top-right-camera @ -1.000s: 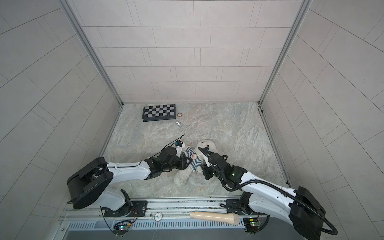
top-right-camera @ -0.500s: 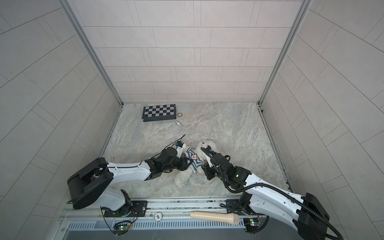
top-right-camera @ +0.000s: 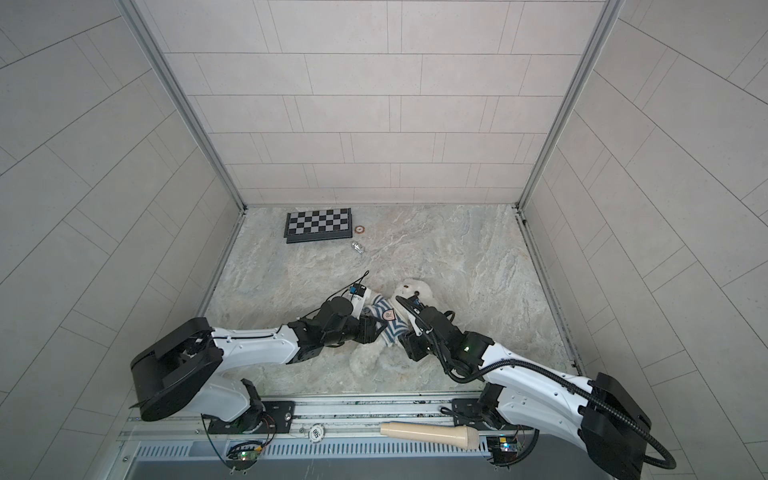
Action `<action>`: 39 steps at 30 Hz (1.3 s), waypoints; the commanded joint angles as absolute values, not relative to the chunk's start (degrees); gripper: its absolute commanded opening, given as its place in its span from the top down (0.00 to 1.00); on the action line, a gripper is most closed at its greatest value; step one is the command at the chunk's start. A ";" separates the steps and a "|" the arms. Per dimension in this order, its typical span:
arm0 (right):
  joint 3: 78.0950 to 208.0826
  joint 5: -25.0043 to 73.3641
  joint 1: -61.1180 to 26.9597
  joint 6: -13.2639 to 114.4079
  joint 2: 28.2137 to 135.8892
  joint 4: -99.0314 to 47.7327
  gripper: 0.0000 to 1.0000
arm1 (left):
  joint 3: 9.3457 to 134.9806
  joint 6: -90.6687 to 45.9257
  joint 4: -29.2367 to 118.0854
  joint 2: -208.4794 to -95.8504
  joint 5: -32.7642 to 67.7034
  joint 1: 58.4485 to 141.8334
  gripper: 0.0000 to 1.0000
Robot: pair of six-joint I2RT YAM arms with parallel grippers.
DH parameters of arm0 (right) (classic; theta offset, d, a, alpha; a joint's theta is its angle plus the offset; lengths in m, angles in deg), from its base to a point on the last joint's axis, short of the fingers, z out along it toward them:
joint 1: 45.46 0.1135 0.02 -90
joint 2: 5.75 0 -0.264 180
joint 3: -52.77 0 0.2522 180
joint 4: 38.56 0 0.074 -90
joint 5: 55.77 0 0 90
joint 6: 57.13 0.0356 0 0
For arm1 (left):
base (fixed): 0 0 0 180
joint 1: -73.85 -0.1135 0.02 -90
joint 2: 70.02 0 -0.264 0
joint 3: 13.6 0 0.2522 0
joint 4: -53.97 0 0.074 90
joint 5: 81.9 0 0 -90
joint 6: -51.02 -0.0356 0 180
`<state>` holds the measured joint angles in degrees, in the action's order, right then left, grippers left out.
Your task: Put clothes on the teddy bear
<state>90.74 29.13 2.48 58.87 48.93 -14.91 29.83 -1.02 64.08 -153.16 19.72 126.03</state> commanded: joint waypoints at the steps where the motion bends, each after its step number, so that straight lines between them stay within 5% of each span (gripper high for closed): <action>1: 90.07 31.13 1.97 59.51 48.62 -15.68 0.45 | 27.80 -1.36 60.05 -150.75 20.34 126.64 0.38; 16: 92.96 29.51 -4.59 56.09 47.69 -12.20 0.52 | 25.99 -3.79 50.93 -138.59 19.35 126.59 0.33; 24: 97.09 29.64 -4.50 54.52 47.60 -9.90 0.52 | 30.16 -8.01 40.02 -130.64 17.87 126.01 0.39; 39: 103.83 28.26 -0.84 54.20 55.97 -16.45 0.63 | 43.94 -11.92 41.80 -146.22 22.57 118.15 0.46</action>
<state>102.76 28.63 -1.80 54.08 54.81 -14.32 42.07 -10.12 40.87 -144.08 21.00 118.23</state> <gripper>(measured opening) 0.371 0.544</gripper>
